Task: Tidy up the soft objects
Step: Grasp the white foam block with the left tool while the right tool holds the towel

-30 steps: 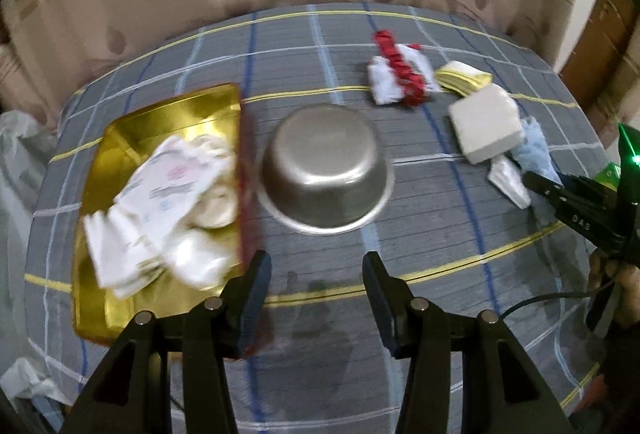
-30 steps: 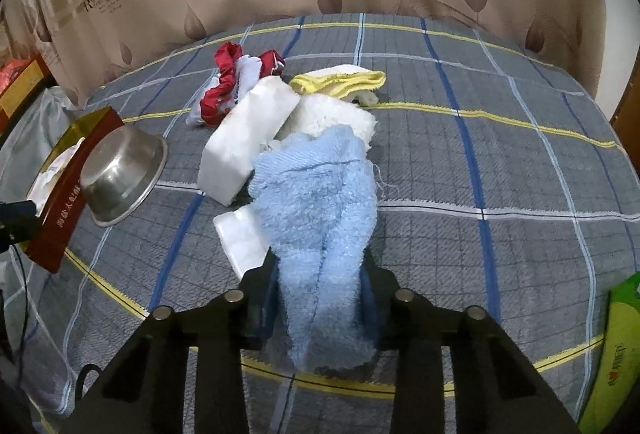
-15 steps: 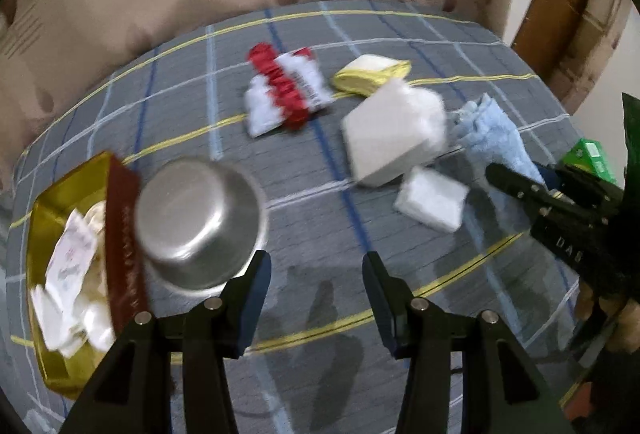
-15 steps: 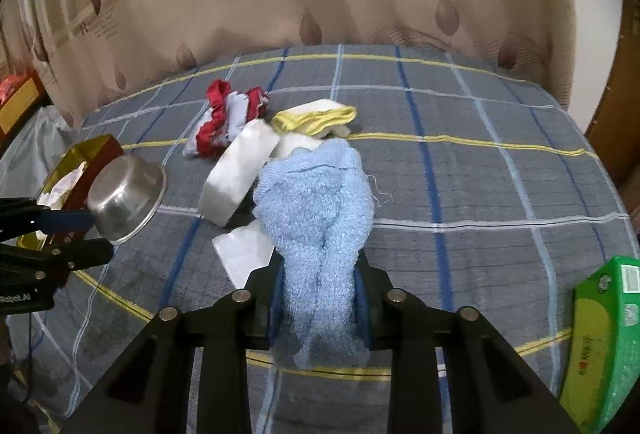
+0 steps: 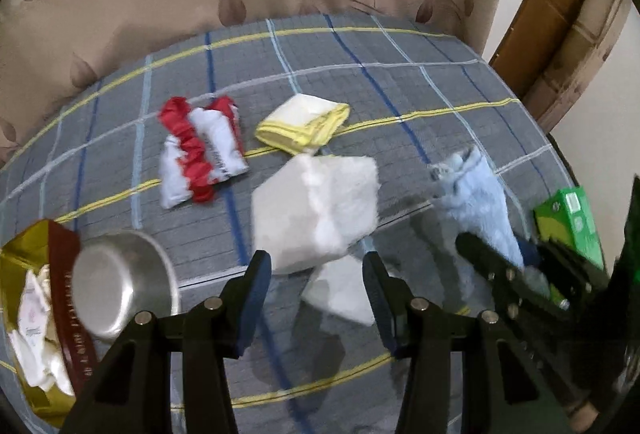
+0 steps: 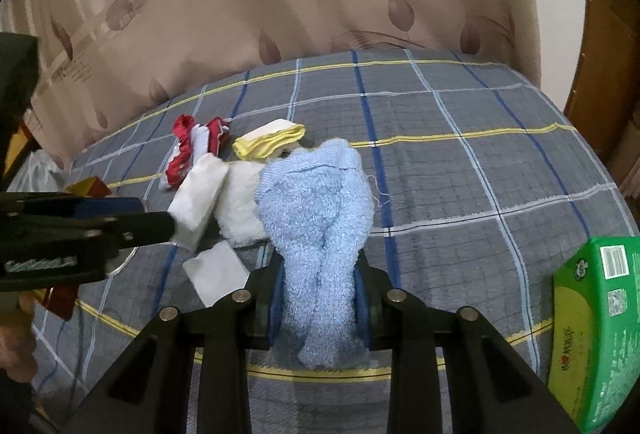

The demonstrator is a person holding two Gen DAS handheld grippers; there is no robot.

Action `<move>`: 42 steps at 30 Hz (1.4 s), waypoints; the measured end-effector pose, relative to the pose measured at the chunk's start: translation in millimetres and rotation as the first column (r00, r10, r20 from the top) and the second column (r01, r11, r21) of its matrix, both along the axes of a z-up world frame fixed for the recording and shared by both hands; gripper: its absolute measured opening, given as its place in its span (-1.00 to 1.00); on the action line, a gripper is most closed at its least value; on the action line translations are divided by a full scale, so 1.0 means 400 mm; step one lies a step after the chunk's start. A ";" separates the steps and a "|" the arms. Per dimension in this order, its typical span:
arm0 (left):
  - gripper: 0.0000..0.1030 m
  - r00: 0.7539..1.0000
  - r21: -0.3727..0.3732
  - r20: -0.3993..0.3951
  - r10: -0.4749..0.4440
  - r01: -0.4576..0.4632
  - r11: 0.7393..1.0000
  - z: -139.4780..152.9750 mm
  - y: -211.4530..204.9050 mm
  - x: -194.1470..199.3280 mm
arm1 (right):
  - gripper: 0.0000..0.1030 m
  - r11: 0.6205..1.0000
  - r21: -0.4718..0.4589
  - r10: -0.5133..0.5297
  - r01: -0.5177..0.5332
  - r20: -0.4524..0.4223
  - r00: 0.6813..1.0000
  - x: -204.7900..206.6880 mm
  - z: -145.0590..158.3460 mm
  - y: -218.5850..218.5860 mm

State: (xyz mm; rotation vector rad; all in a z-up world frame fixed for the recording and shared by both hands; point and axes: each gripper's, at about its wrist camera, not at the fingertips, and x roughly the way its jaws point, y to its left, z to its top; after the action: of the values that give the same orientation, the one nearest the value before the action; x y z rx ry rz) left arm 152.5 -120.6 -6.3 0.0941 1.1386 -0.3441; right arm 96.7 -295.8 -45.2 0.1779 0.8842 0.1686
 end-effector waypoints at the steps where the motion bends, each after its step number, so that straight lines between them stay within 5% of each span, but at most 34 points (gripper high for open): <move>1: -0.05 1.000 0.003 -0.006 0.008 -0.008 1.000 -0.004 -0.010 0.008 | -0.49 1.000 0.010 -0.004 0.004 -0.004 1.000 0.003 -0.002 -0.006; 9: -0.05 0.996 0.104 -0.021 0.091 -0.088 0.991 -0.062 -0.023 0.070 | -0.49 0.999 0.046 0.005 -0.004 -0.020 1.000 0.005 -0.009 -0.010; 14: -0.01 0.990 0.021 -0.064 0.128 -0.127 0.992 -0.068 0.046 0.090 | -0.49 0.998 0.054 0.021 -0.020 -0.022 1.000 0.005 -0.010 0.000; 28: -0.01 0.984 -0.012 -0.083 0.155 -0.157 0.988 -0.084 0.118 0.112 | -0.49 0.997 0.071 0.042 -0.040 -0.023 0.999 0.004 -0.009 0.011; 32: -0.16 0.988 -0.012 -0.061 0.144 -0.145 0.989 -0.085 0.107 0.113 | -0.49 0.997 0.068 0.044 -0.043 -0.022 0.999 0.005 -0.010 0.012; 33: -0.47 0.989 -0.015 -0.056 0.138 -0.139 0.990 -0.084 0.105 0.113 | -0.49 0.997 0.068 0.044 -0.043 -0.022 0.999 0.004 -0.010 0.012; 42: -0.50 0.992 0.000 -0.032 0.121 -0.121 0.993 -0.067 0.105 0.103 | -0.49 0.998 0.056 0.043 -0.042 -0.018 0.999 0.002 -0.010 0.013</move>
State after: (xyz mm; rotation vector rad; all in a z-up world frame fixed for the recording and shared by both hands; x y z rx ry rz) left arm 193.9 -78.5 -33.0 0.0175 1.1696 -0.2395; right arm 97.7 -290.6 -49.0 0.2132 0.9029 0.2314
